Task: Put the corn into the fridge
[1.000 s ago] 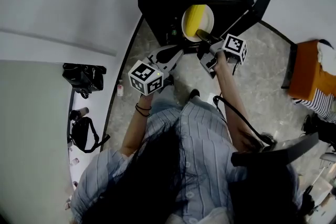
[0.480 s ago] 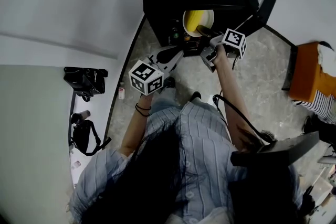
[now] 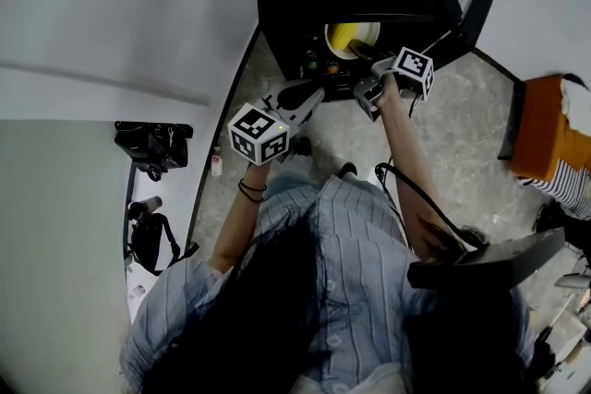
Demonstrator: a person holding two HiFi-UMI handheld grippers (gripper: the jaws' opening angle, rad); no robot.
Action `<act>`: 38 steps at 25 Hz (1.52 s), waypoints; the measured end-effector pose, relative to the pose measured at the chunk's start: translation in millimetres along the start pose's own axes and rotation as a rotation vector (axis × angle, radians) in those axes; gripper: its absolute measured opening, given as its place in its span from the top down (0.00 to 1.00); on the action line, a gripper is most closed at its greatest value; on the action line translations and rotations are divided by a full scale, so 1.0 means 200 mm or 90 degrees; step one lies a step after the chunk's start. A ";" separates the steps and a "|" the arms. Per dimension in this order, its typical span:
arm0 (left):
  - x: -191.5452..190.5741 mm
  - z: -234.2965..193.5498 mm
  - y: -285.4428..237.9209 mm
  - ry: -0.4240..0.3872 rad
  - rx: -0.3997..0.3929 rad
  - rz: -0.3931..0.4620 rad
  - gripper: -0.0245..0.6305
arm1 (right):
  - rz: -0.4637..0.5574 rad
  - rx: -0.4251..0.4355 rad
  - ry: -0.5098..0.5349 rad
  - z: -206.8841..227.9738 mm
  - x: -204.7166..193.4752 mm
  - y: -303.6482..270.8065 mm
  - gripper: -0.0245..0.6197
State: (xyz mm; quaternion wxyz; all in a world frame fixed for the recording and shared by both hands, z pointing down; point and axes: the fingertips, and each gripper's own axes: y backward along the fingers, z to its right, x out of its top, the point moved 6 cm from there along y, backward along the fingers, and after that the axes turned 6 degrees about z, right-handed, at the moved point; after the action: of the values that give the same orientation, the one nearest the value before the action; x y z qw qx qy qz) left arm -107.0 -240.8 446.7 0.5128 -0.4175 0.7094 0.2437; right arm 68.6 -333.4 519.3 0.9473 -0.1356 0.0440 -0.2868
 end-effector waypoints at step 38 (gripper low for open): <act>0.01 0.00 0.00 0.027 0.007 0.028 0.90 | 0.092 -0.018 0.127 -0.08 0.13 -0.14 0.82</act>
State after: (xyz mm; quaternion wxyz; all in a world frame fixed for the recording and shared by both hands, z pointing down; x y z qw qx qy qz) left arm -107.1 -240.5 445.3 0.4946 -0.4040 0.7306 0.2418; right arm 73.4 -374.3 511.1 0.9545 -0.1161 0.1514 -0.2292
